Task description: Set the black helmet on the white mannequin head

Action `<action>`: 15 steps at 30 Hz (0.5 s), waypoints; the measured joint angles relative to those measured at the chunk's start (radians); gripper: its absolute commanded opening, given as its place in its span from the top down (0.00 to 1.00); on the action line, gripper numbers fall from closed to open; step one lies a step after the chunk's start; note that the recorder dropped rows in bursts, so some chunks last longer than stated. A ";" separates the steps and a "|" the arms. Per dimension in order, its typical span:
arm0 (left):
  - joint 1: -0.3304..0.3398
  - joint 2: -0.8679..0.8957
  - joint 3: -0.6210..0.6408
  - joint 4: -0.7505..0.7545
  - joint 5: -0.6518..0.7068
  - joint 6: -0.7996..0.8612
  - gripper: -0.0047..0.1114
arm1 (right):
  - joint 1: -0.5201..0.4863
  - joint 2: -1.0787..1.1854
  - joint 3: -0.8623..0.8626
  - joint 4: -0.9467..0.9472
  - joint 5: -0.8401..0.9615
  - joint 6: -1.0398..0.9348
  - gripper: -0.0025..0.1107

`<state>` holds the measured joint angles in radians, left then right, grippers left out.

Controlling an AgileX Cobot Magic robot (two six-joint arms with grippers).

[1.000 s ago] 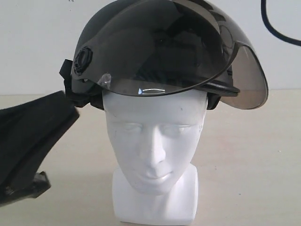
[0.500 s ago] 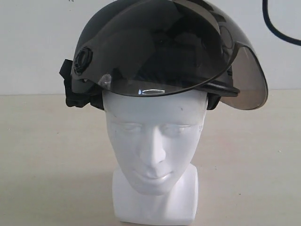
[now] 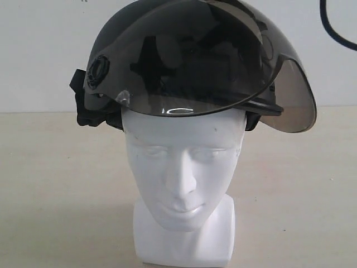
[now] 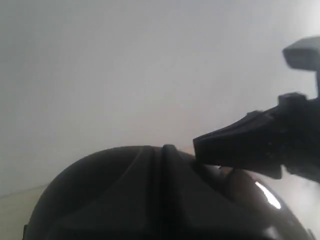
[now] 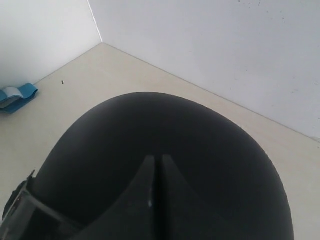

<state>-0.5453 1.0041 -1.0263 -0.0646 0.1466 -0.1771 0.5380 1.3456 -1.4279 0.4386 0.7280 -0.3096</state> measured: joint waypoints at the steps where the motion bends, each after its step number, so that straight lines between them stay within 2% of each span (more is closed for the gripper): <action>1: 0.000 0.030 -0.020 0.000 0.023 0.008 0.92 | 0.000 -0.002 -0.002 -0.003 0.007 0.000 0.98; 7: 0.000 0.142 -0.075 -0.005 0.060 0.022 0.92 | 0.020 -0.006 -0.004 -0.021 0.022 -0.002 0.98; 11: 0.000 0.171 -0.077 -0.014 0.071 0.023 0.92 | 0.071 -0.011 -0.006 -0.021 0.033 -0.002 0.98; 15: 0.000 0.179 -0.077 -0.018 0.085 0.023 0.92 | 0.131 -0.014 -0.006 -0.011 0.118 0.020 0.98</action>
<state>-0.5453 1.1835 -1.1031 -0.0826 0.2313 -0.1541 0.6690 1.3314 -1.4338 0.4276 0.8463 -0.2899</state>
